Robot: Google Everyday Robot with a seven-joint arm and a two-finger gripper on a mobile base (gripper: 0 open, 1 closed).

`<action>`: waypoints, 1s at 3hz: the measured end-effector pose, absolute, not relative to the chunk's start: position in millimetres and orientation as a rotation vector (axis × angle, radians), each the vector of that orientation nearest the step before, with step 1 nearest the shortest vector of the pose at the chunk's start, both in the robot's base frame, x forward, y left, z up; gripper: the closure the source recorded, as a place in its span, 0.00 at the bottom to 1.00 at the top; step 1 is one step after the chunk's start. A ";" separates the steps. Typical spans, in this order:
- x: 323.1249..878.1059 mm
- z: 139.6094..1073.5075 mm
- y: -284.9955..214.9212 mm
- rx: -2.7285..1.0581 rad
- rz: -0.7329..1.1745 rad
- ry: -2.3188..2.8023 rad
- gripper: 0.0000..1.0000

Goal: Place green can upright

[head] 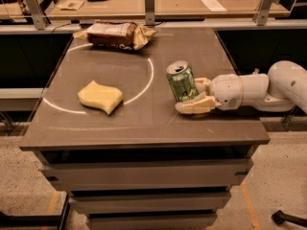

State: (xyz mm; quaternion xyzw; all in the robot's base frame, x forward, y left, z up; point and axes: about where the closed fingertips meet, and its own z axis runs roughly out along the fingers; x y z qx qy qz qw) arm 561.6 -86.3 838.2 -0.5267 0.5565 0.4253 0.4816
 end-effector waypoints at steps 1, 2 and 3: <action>561.4 838.4 -83.7 -1.287 1.041 1.354 0.08; 561.3 838.5 -81.8 -1.289 1.043 1.352 0.00; 561.3 838.5 -81.7 -1.290 1.044 1.352 0.00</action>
Offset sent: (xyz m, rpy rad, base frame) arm -0.0002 0.0022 0.0001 0.0007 0.0001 0.0038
